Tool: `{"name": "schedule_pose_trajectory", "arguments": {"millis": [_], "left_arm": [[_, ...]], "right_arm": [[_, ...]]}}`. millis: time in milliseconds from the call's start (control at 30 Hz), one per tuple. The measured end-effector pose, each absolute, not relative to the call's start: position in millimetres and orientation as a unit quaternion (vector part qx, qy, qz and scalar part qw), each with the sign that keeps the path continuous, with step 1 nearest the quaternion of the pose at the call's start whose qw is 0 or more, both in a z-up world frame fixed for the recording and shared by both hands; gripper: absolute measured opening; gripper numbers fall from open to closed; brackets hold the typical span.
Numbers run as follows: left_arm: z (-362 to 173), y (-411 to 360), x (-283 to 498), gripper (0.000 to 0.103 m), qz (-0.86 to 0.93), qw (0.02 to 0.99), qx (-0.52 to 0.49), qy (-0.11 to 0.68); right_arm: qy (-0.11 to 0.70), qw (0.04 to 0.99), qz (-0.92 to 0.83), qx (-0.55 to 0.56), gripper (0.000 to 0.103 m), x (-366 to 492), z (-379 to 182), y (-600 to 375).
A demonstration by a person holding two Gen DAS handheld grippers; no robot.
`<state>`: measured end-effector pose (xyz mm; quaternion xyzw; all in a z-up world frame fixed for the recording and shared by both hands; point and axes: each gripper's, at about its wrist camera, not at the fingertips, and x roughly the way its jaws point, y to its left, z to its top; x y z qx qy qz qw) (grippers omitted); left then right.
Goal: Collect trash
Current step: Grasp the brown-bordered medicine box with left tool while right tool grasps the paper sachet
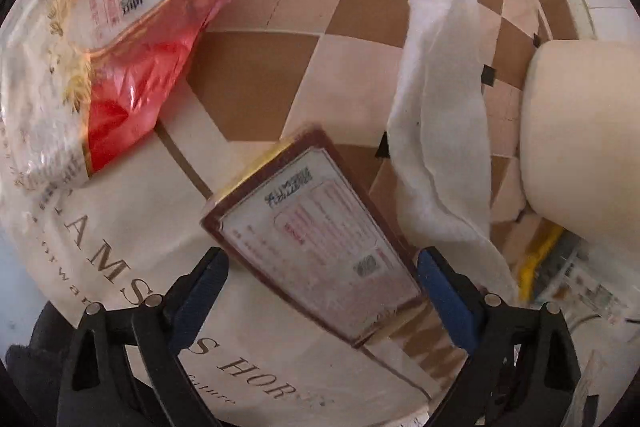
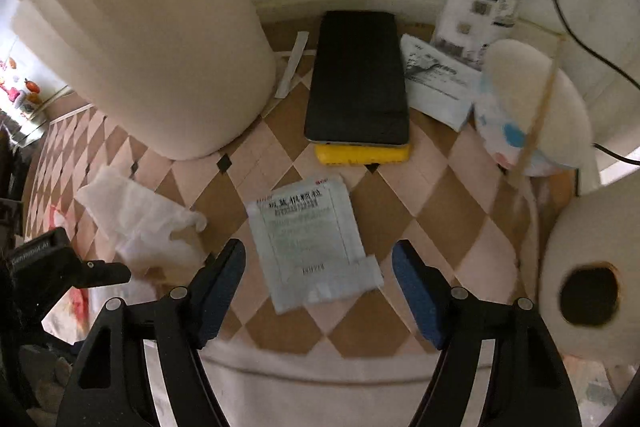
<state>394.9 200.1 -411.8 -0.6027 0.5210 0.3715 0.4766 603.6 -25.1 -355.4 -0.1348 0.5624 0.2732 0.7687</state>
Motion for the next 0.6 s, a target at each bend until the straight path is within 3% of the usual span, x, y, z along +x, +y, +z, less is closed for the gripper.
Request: {"name": "schedule_pose_trajectory", "arguments": {"millis": [67,200,300,367,400,500,600], "left_arm": [[-405,198,406,0.08,0.377,0.501,-0.552,0.549],[-393,182,426,0.075,0.343,0.583,-0.396,0.622],[-397,165,423,0.077,0.322,0.602,-0.304,0.665],[-396,159,414,0.078,0.316,0.614,-0.3,0.658],[-396,157,410,0.076,0.315,0.617,-0.302,0.655],[-390,151,406,0.061,0.306,0.631,-0.31,0.642],[-379,144,396,0.06,0.313,0.649,-0.264,0.641]], "right_arm": [[0.565,0.765,0.274,-0.143,0.078,606,-370,-15],[0.573,0.756,0.273,-0.158,0.077,607,-393,-2],[0.54,0.772,0.268,-0.2,0.059,596,-396,4],[0.529,0.777,0.274,-0.202,0.033,591,-395,1],[0.526,0.778,0.276,-0.204,0.015,588,-394,-2],[0.534,0.77,0.289,-0.197,0.012,579,-394,-16],[0.548,0.762,0.296,-0.178,0.012,572,-393,-33]]}}
